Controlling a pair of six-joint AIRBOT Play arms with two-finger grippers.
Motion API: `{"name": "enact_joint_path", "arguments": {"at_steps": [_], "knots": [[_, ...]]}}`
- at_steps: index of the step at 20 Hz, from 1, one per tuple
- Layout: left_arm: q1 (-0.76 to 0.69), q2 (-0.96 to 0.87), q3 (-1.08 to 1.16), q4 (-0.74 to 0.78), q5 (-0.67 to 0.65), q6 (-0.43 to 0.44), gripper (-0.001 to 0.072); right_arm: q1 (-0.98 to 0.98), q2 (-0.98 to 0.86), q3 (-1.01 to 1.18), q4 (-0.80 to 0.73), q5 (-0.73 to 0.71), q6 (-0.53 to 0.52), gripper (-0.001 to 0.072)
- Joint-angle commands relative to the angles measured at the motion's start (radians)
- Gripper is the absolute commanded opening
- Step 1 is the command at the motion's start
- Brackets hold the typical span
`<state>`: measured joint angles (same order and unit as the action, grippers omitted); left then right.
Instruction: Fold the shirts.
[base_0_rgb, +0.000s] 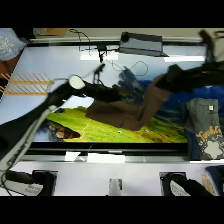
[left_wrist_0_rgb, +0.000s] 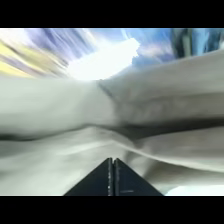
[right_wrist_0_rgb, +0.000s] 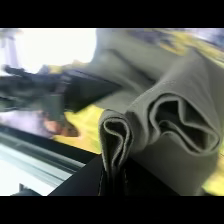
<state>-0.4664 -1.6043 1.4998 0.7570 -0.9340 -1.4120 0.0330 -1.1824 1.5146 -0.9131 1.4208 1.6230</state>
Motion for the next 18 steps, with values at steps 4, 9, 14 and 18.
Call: {"name": "enact_joint_path", "arguments": {"at_steps": [4, 9, 14, 18], "knots": [[0.315, 0.445, 0.000, 0.241, -0.136, -0.044, 0.0033, 0.474, -0.325, 0.000, 0.045, -0.484, 0.079, 0.0032], [0.389, 0.630, 0.000, 0.242, -0.184, -0.051, 0.0033, 0.613, -0.575, 0.000, 0.183, -0.725, 0.184, 0.0658], [0.391, 0.649, -0.005, 0.251, -0.253, -0.050, 0.0033, 0.480, -0.468, 0.000, -0.055, -0.420, 0.180, 0.0650], [0.391, 0.641, -0.006, 0.304, -0.253, -0.047, 0.0034, 0.276, -0.334, -0.031, -0.378, -0.005, 0.065, 0.0605]]}}
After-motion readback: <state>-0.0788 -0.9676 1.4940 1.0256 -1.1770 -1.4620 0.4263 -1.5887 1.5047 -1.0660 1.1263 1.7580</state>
